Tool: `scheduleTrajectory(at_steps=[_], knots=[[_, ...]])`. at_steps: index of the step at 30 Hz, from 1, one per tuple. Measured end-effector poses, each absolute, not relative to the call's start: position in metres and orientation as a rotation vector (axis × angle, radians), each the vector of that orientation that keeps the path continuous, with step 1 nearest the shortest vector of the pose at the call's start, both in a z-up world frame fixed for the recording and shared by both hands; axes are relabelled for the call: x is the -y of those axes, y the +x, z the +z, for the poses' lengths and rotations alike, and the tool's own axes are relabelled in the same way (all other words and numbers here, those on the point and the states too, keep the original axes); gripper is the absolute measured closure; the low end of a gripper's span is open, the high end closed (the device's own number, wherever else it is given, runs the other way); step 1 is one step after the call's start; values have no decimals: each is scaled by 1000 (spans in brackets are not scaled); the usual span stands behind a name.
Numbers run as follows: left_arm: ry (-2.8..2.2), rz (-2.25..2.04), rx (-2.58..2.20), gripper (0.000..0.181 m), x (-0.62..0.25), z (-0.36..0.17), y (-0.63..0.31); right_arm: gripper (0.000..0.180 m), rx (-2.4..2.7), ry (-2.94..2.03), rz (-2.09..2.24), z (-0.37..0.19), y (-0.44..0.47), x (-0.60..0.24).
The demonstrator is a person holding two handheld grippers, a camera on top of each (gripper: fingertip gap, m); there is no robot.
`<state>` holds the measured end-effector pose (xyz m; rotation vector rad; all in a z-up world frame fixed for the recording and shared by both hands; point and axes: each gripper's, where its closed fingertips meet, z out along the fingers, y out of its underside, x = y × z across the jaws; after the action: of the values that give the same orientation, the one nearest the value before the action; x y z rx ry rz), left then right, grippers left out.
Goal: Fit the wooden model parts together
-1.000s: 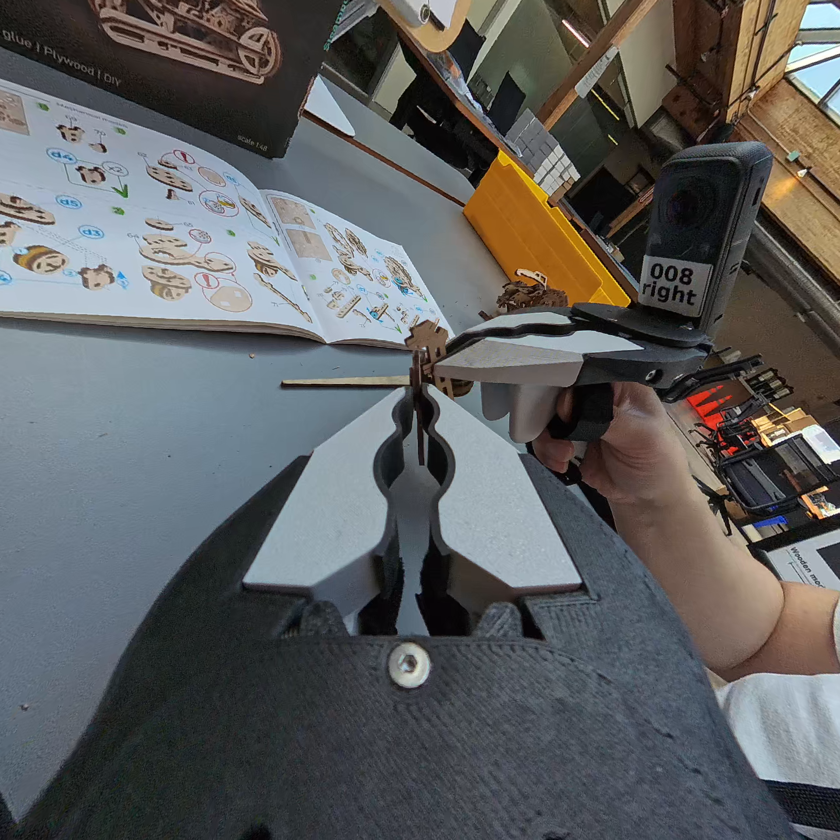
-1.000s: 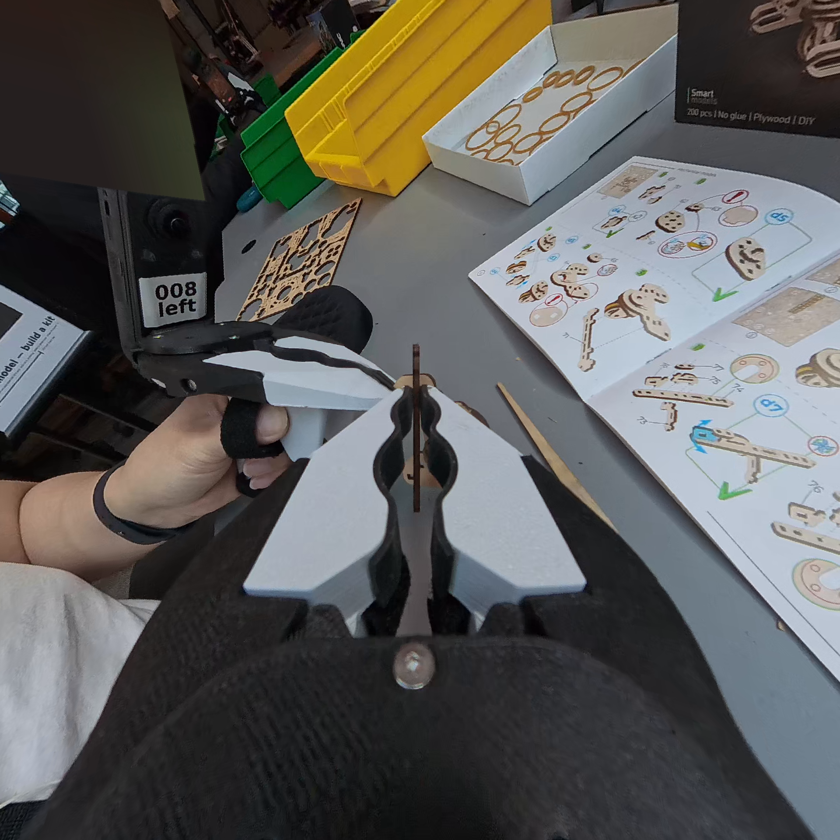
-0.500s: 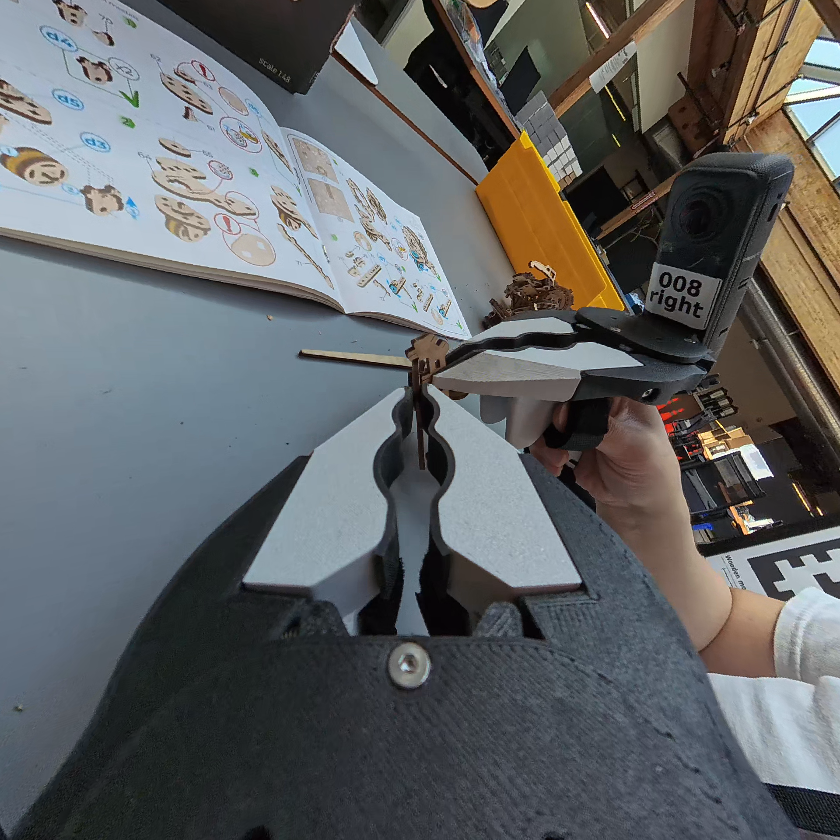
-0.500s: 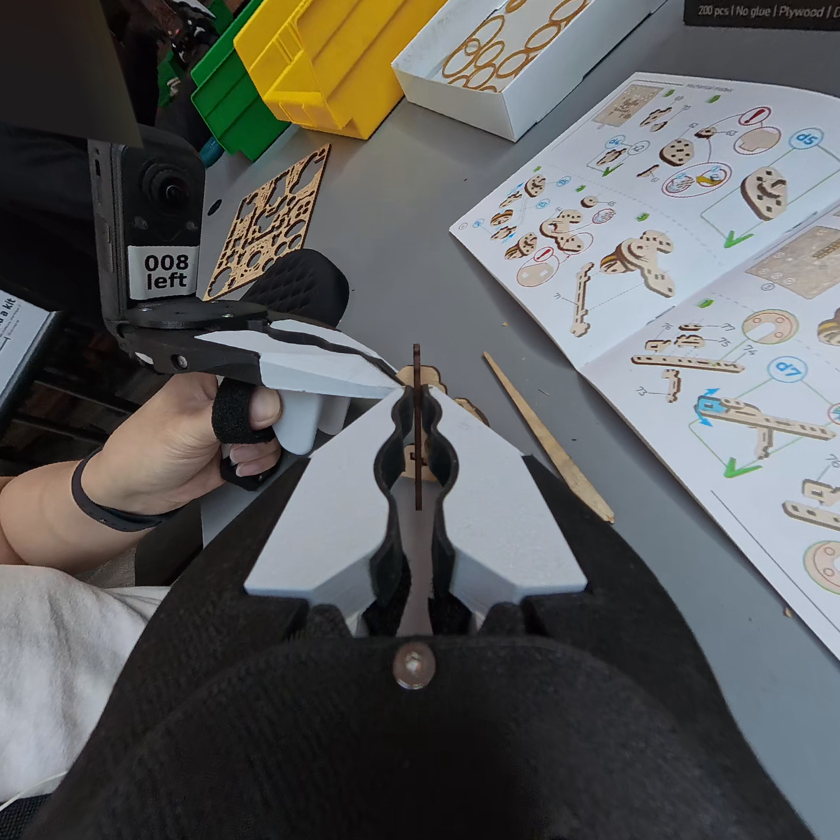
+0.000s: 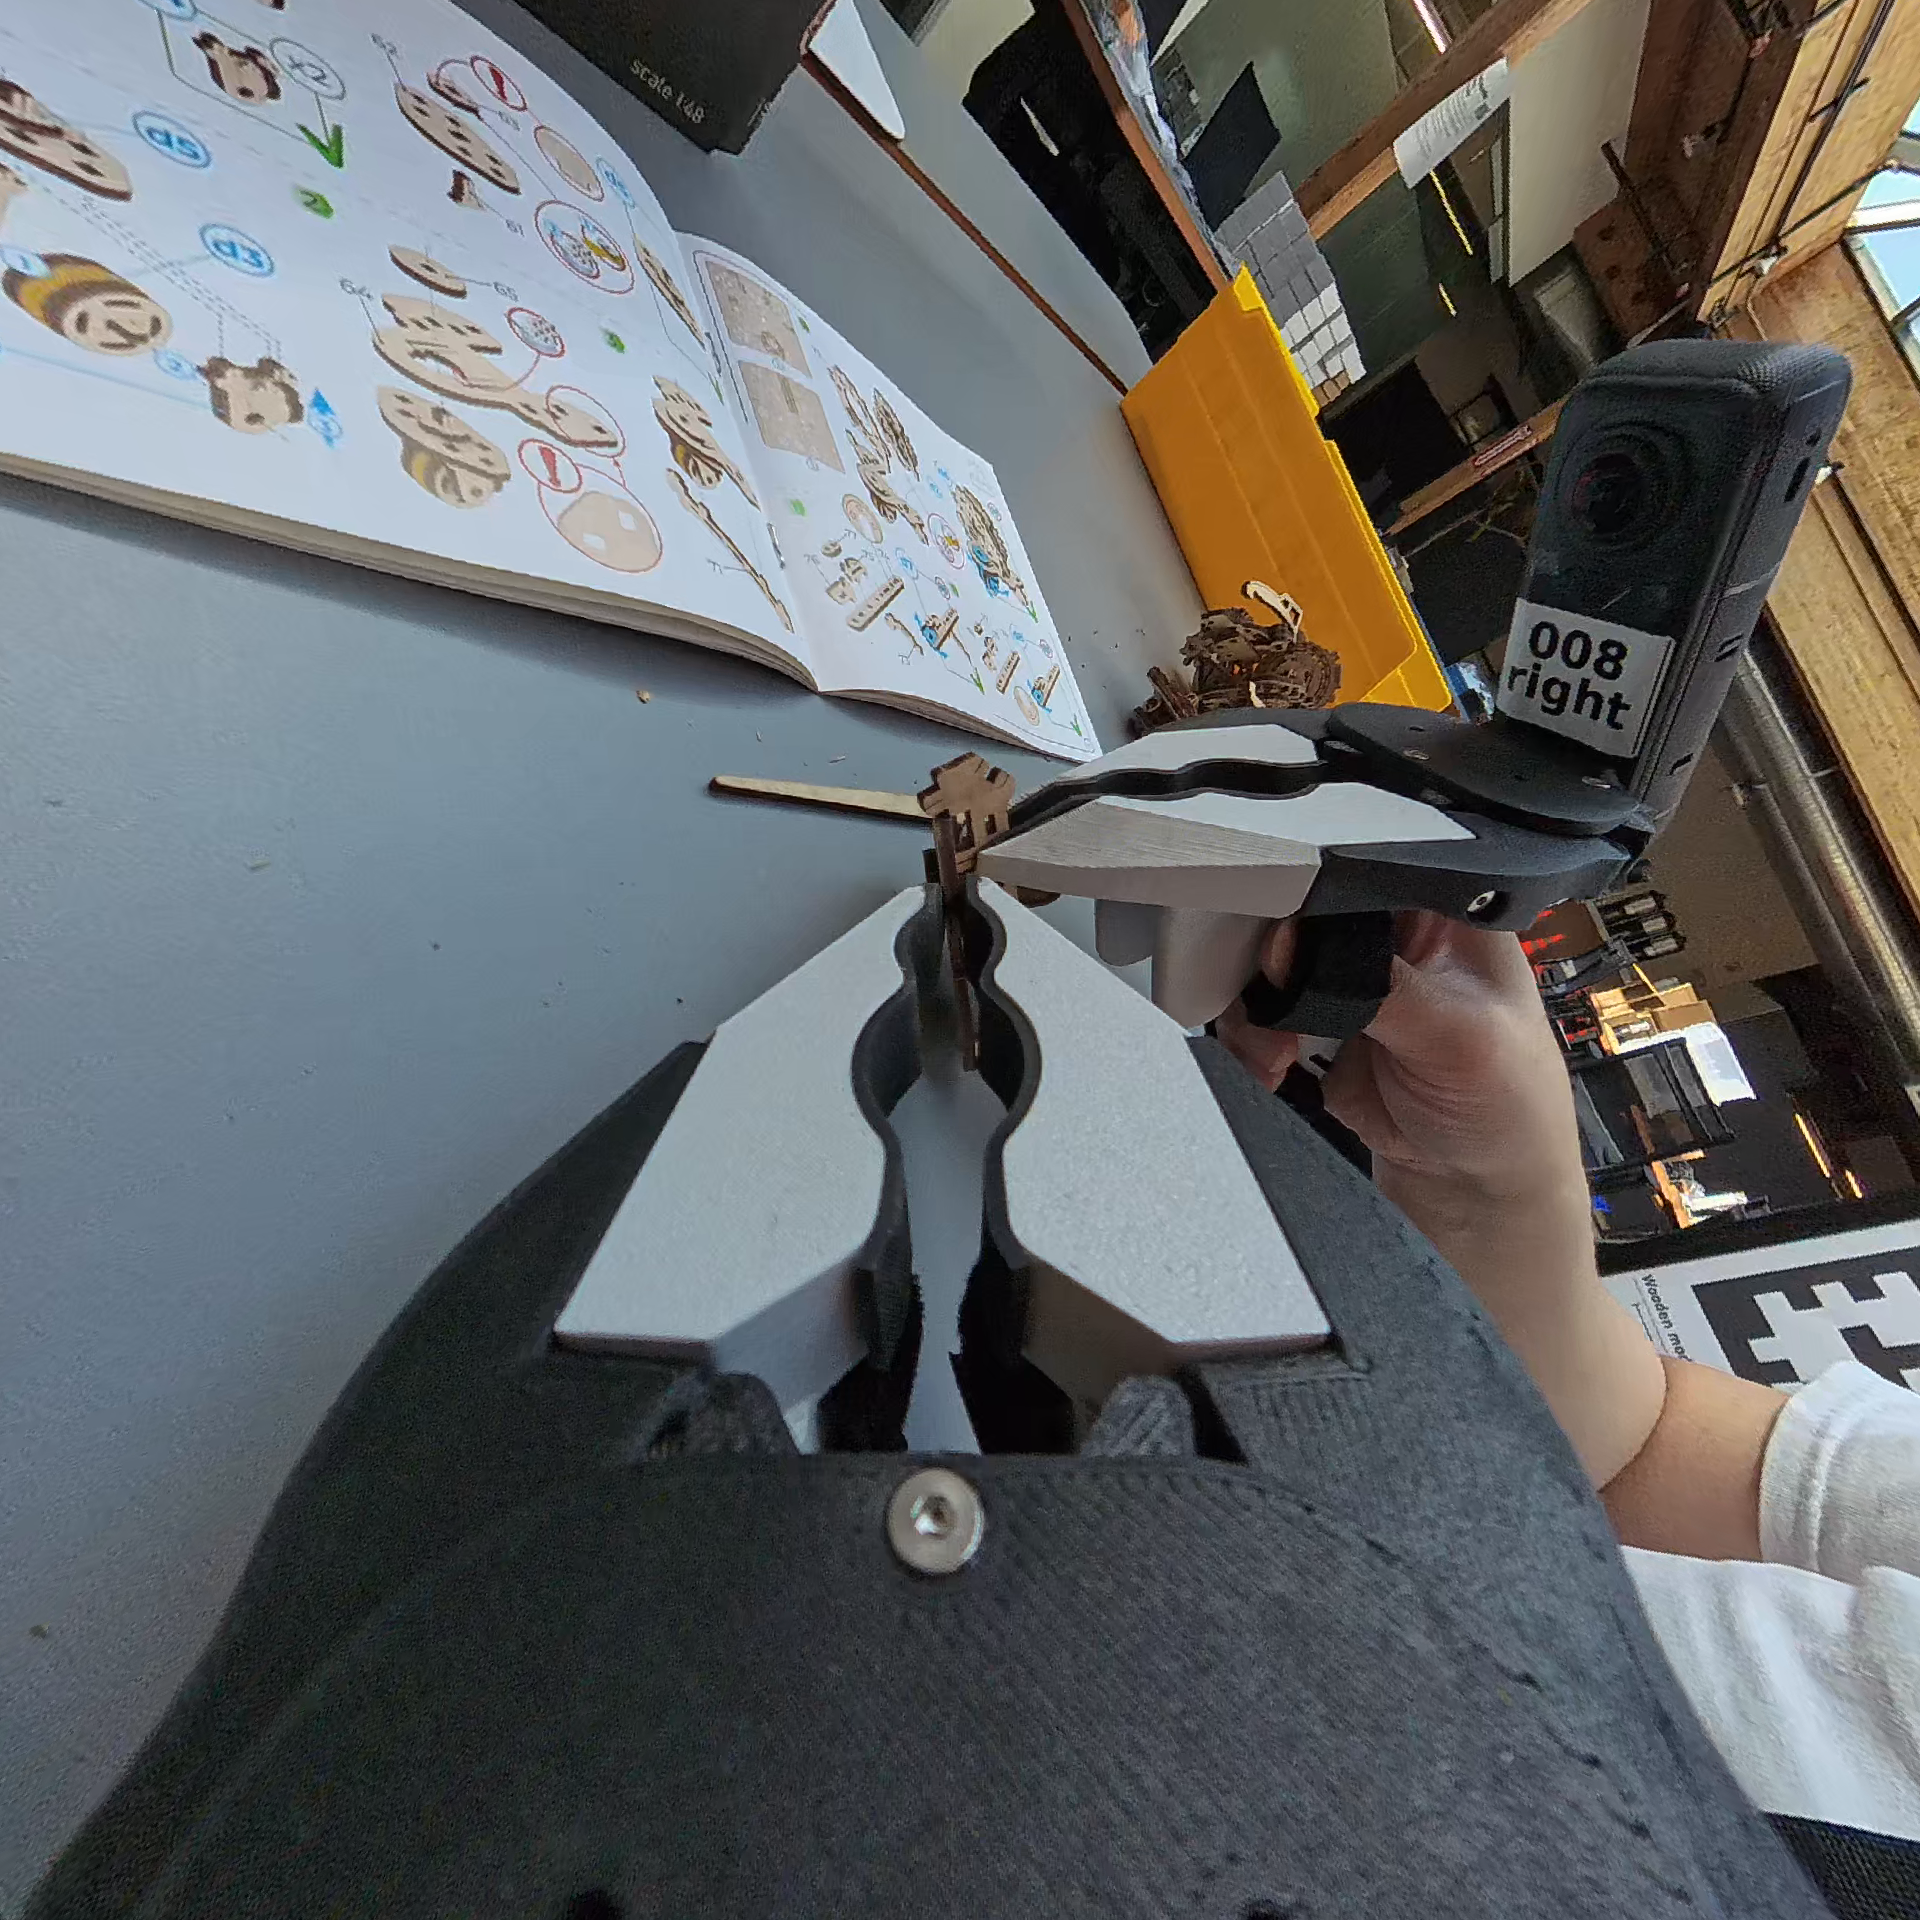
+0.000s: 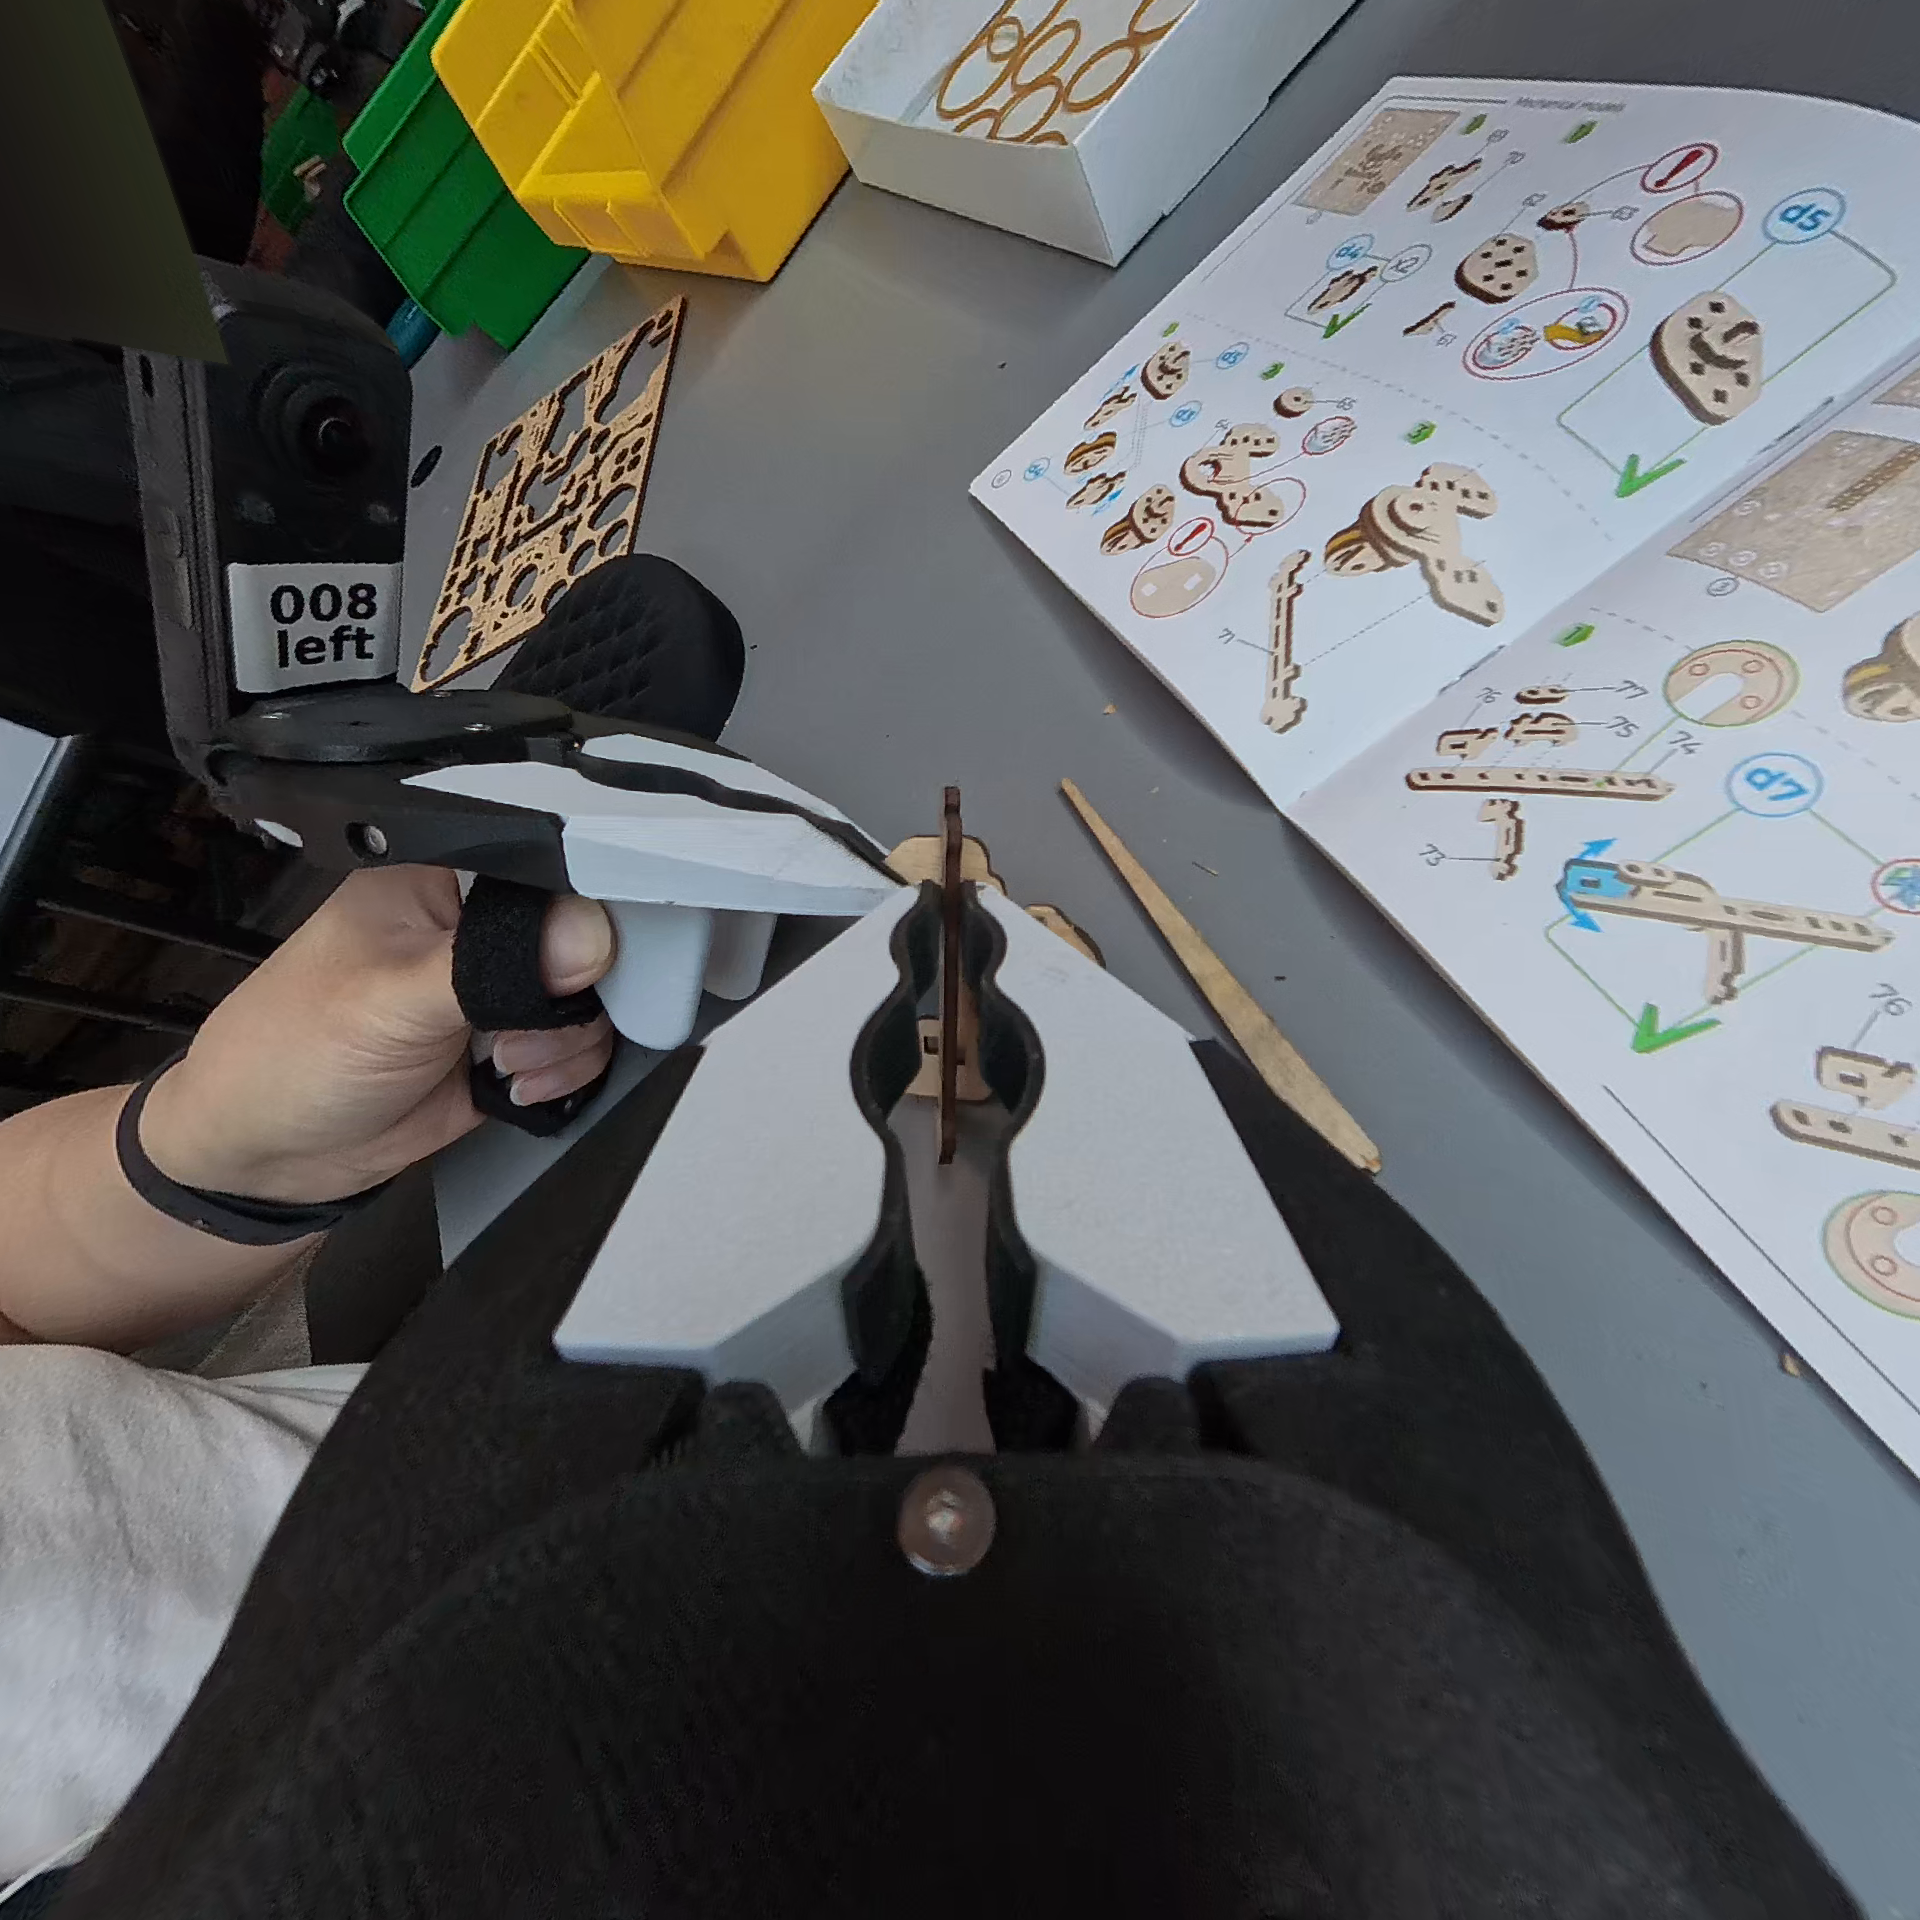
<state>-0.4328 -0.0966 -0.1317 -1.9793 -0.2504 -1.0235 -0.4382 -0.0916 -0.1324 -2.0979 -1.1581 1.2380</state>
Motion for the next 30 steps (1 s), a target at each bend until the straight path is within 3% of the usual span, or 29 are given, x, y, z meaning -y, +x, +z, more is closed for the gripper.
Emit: scheduleTrajectory(at_steps=[15,17,20,30], knots=[[-1977,-1071,254,180,97,-132,-431,178,1177,-2080,1237,-130,-435,92],[-1973,-1076,251,180,97,-132,-430,171,1165,-2084,1205,-130,-434,88],[-1978,-1071,255,180,97,-133,-431,178,1180,-2073,1245,-129,-436,92],[-1982,-1073,252,181,97,-133,-430,178,1219,-2079,1195,-130,-434,94]])
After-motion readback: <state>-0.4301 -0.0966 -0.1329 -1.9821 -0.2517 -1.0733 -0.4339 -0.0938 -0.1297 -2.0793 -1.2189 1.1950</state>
